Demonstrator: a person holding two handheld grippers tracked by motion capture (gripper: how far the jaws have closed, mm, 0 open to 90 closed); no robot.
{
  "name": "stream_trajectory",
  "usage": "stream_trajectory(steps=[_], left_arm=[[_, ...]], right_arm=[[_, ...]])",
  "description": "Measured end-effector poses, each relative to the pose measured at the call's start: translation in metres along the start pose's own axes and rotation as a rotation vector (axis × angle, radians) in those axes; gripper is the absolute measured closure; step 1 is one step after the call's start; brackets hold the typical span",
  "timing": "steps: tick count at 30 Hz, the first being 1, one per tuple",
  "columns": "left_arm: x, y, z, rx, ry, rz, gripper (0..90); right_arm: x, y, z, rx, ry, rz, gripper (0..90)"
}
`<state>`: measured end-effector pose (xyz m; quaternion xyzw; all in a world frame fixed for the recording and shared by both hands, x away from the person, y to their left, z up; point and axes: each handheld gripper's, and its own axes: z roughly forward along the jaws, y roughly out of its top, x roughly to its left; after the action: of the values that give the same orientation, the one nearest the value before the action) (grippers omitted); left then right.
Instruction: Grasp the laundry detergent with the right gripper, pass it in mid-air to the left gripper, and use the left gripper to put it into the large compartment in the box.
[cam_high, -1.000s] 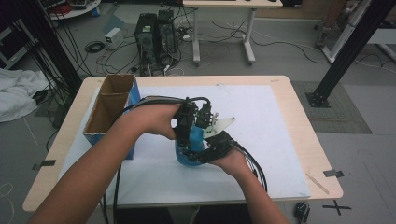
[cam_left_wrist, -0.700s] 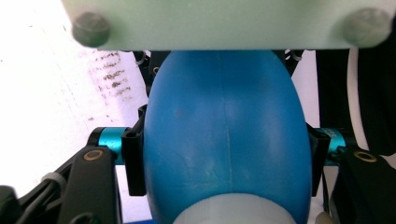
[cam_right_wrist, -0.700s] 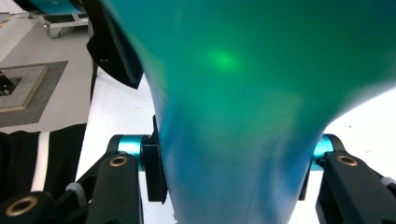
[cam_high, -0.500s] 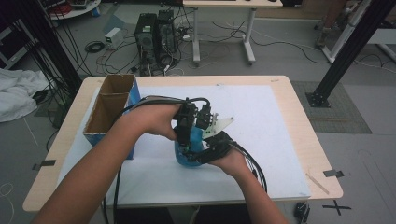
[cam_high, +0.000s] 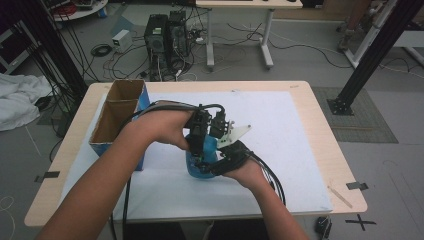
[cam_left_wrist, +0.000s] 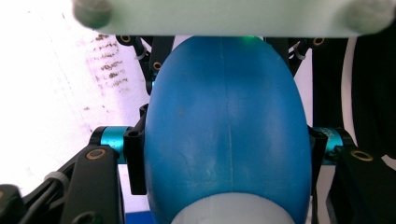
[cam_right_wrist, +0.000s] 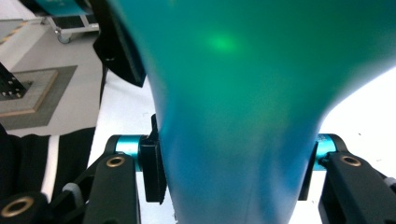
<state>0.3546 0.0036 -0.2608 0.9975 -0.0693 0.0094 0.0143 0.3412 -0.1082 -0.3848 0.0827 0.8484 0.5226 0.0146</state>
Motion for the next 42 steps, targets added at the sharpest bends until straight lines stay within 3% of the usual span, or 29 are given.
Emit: stream_trajectory(steps=[5, 10, 20, 26, 30, 42], left_arm=[[-0.002, 0.001, -0.003, -0.006, 0.006, 0.005, 38.9], [-0.003, 0.001, -0.003, -0.003, 0.002, 0.007, 38.9], [-0.002, -0.001, -0.007, -0.009, -0.003, 0.007, 38.8], [-0.001, -0.008, -0.009, 0.000, -0.012, -0.008, 38.8], [0.000, -0.012, -0.009, 0.011, -0.007, -0.021, 38.8], [0.001, -0.026, -0.015, 0.015, -0.016, -0.052, 38.8]], right_arm=[[0.000, 0.001, -0.002, -0.023, 0.016, 0.005, 41.6], [-0.002, 0.001, -0.004, -0.045, 0.000, -0.013, 35.6], [-0.001, 0.001, -0.006, -0.033, -0.018, -0.011, 28.8], [-0.002, 0.001, -0.009, -0.001, -0.014, 0.007, 22.4], [-0.004, -0.001, -0.011, 0.047, -0.020, 0.002, 22.3], [-0.005, 0.001, -0.020, 0.121, -0.029, 0.006, 22.3]])
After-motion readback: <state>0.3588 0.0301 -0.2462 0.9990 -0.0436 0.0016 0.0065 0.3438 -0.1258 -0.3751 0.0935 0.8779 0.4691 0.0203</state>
